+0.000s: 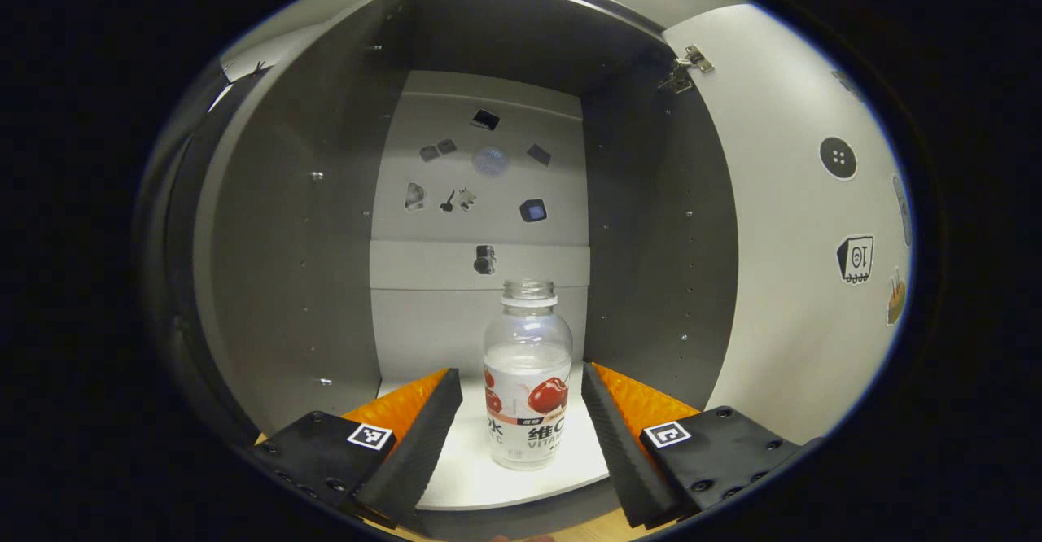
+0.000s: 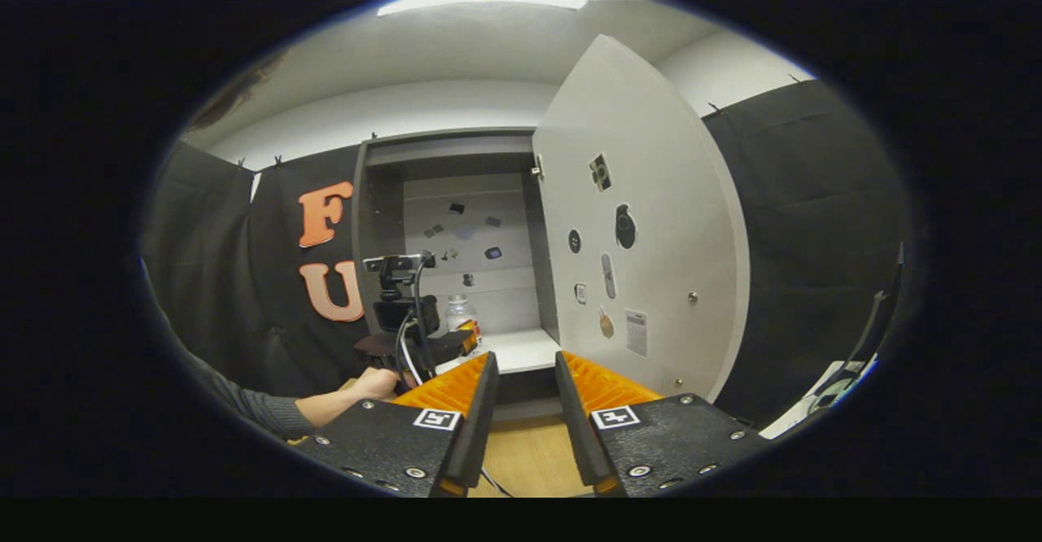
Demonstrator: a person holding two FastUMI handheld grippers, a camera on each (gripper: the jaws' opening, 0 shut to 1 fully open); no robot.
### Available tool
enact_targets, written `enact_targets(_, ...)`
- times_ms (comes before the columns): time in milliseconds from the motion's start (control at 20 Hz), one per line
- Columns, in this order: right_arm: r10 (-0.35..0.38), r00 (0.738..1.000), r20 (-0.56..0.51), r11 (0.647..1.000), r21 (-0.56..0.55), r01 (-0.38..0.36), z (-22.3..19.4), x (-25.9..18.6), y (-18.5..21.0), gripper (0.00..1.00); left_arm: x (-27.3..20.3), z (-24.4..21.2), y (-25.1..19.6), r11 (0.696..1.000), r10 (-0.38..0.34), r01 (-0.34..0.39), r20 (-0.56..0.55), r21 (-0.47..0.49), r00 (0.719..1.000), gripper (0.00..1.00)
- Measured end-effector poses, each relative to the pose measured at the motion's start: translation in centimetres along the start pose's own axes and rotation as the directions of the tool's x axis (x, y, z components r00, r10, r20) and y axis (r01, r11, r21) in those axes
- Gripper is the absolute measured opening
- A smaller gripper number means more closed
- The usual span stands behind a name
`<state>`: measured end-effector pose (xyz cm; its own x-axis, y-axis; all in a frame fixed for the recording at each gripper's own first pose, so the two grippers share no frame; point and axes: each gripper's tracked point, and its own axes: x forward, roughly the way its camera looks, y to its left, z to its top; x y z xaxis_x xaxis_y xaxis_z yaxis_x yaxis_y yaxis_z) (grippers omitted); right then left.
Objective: Open the cabinet door with the right hand, grasp the bottle in the cabinet with the left hand and place it on the coaster, then close the cabinet door with the right hand.
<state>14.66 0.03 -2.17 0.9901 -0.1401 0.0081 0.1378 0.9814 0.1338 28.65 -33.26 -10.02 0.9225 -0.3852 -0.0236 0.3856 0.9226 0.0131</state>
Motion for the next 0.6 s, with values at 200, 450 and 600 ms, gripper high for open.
enact_targets(200, -0.016, 0.999, -0.041, 1.0, 0.005, 0.016, -1.4, 1.7, 0.0, 0.45, 2.2, -1.5, 0.2, 1.0, -0.001, 0.001, -0.024, -0.001, 1.0, 0.96)
enact_targets(450, -0.01, 0.994, -0.109, 1.0, 0.018, 0.012, -3.6, 2.3, 0.1, 0.45, 2.4, -1.6, -0.1, 0.999, -0.034, 0.034, -0.018, -0.019, 0.999, 0.84)
enact_targets(600, 0.01, 0.993, -0.12, 1.0, 0.031, -0.007, -4.0, 2.1, 0.1, 0.44, 0.7, -0.4, 0.2, 0.999, -0.023, 0.023, 0.014, -0.032, 1.0, 0.83)
